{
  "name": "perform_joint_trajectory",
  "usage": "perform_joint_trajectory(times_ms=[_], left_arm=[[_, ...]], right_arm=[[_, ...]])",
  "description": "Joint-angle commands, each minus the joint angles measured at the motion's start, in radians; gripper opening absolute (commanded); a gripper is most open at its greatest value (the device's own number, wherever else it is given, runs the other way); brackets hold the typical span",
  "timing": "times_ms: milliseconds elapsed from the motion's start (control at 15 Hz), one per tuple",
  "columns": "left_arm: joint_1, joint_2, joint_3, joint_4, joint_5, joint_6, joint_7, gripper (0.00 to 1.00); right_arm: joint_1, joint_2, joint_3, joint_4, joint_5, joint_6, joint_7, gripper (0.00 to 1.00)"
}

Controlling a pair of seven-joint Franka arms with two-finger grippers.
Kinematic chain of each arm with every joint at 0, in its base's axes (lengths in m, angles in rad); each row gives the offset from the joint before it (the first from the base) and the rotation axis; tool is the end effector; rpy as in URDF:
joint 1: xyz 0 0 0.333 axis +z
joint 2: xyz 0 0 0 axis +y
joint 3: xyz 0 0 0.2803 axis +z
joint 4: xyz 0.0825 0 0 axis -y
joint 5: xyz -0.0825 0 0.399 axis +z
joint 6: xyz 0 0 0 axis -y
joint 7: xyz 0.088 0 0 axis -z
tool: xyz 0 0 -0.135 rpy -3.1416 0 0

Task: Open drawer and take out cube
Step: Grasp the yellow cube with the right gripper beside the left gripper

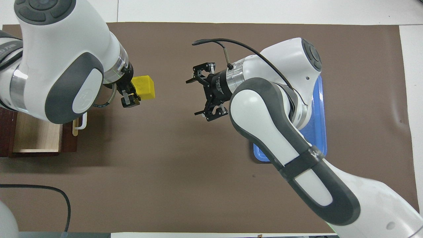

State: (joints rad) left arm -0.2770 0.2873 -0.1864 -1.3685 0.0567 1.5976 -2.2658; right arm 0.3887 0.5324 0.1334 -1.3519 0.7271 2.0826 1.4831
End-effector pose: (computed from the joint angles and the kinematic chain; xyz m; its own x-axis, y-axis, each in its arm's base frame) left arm 0.5837 -0.2687 0.4895 -0.2316 0.9721 0.0372 0.9717 0.2330 -0.0384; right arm 0.6234 0.3954 0.3971 0.2474 -0.6959 -0.6742 -0.9664 -0.2272 -0.1202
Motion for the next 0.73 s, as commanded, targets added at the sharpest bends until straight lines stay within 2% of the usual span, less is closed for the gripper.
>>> perform_joint_trajectory(times_ms=[0,665], left_arm=[[-0.011,-0.005,0.012,-0.011,-0.006,0.016,0.0,0.0],[-0.013,-0.01,0.01,-0.024,-0.003,0.024,0.003,0.0]], right_arm=[[0.041,0.051,-0.005,0.096,-0.04,-0.026,0.051,1.0],[0.096,0.032,-0.003,0.1,-0.037,-0.045,0.126,1.0]])
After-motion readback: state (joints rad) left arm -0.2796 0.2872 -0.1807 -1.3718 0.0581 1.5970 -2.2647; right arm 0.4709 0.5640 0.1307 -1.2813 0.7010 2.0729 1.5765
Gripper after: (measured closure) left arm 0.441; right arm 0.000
